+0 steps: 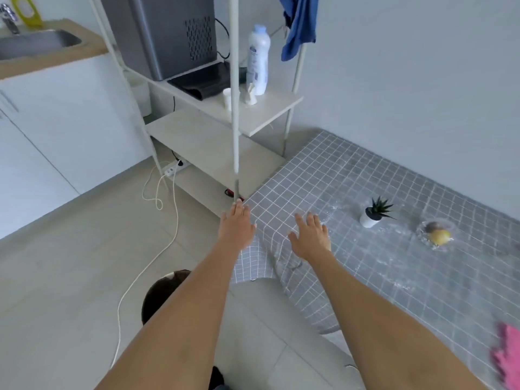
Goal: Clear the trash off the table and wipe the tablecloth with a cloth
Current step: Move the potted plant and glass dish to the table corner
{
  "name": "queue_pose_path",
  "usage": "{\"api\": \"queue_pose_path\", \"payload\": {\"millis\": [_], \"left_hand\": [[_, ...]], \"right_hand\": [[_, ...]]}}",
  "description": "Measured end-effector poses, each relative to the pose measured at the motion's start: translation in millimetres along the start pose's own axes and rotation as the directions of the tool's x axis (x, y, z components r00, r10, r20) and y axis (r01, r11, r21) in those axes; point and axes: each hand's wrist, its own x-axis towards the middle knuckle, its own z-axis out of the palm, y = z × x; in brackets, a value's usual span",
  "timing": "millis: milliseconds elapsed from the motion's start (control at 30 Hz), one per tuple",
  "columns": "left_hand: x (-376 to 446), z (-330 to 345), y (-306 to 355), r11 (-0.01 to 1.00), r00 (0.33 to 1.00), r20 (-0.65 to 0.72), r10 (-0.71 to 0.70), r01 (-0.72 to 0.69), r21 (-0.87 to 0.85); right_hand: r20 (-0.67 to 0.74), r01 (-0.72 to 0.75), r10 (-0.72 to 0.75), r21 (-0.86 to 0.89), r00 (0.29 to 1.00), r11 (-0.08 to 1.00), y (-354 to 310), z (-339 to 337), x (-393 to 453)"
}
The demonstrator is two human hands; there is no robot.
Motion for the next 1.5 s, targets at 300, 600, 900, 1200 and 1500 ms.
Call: {"api": "queue_pose_path", "payload": {"millis": [300, 600, 900, 1200, 1500], "left_hand": [[-5.4, 28.0, 173.2, 0.973, 0.977, 0.066, 0.205, -0.210, 0.099], [-15.4, 66.1, 278.4, 0.934, 0.937, 0.145, 0.318, -0.335, 0.121], [16.0, 85.8, 300.7, 0.930, 0.925, 0.203, 0.321, -0.349, 0.118], [89.1, 89.6, 299.6, 0.977, 0.966, 0.148, 0.213, -0.211, -0.028], [128.2, 116.1, 287.2, 0.932, 0.974, 0.038, 0.225, -0.203, -0.299]], "right_hand": [[0.007, -0.242, 0.242, 0.057, 0.970, 0.969, 164.5, -2.5, -71.1], [0.005, -0.387, 0.391, 0.157, 0.920, 0.909, 266.6, 2.9, -114.5], [0.045, -0.454, 0.456, 0.213, 0.889, 0.865, 306.1, 14.2, -99.1], [0.010, -0.515, 0.533, 0.270, 0.846, 0.813, 340.5, -4.4, -28.8], [-0.110, -0.524, 0.591, 0.355, 0.799, 0.774, 364.6, 8.2, 8.9]]}}
